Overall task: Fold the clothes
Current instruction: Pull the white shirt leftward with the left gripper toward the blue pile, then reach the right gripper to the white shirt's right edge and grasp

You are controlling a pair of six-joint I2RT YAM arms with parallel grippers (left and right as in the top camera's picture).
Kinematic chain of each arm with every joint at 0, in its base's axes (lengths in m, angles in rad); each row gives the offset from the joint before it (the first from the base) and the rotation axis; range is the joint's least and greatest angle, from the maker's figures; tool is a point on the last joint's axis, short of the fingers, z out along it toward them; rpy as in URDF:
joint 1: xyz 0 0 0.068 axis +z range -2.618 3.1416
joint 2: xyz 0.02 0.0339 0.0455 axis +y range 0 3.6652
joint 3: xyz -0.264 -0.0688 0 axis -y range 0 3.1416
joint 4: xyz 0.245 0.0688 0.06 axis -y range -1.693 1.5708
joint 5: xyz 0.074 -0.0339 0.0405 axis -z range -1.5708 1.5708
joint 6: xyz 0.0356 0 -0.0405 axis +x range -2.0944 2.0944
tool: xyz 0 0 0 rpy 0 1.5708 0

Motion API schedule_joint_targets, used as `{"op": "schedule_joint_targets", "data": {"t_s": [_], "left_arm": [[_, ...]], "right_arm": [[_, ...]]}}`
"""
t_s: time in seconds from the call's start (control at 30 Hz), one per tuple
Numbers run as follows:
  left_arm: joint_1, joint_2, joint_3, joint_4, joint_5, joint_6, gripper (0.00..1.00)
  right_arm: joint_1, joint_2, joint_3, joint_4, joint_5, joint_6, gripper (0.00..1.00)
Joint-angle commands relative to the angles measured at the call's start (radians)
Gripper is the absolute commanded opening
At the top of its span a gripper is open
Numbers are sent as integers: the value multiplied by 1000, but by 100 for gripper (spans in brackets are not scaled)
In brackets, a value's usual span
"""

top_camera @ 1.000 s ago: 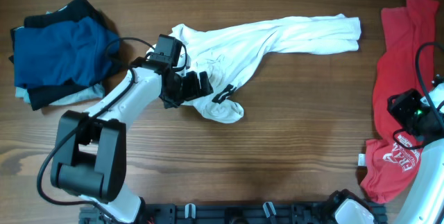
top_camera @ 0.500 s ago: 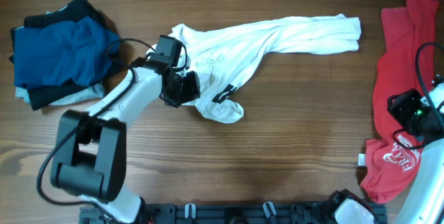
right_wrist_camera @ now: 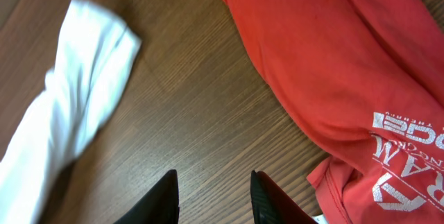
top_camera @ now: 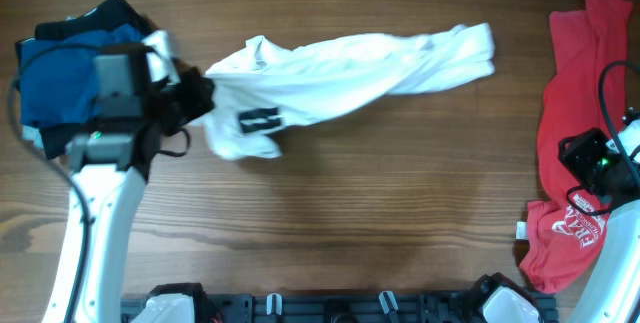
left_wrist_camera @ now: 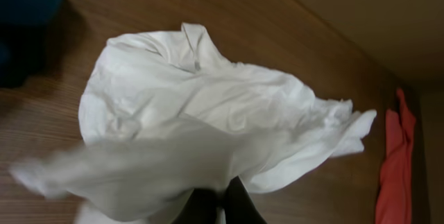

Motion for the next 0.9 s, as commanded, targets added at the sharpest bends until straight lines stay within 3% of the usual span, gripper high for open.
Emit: {"op": "schedule_joint_targets", "data": {"t_s": [0.0,0.53,0.63,0.87], "left_arm": [[32,-28,-3,-5,-8,27,4],[11,-28,-3,-3,157,100,4],[3,-40,-3,-47,156,177,4],[51,-172,64,-50,142,186,4]], "right_arm": [[5,-4,10,2,-13,-18,34],[19,-3,10,3,-48,-21,33],[74,5,10,18,-56,-47,33],[284,86,10,53,-59,-126,34]]}}
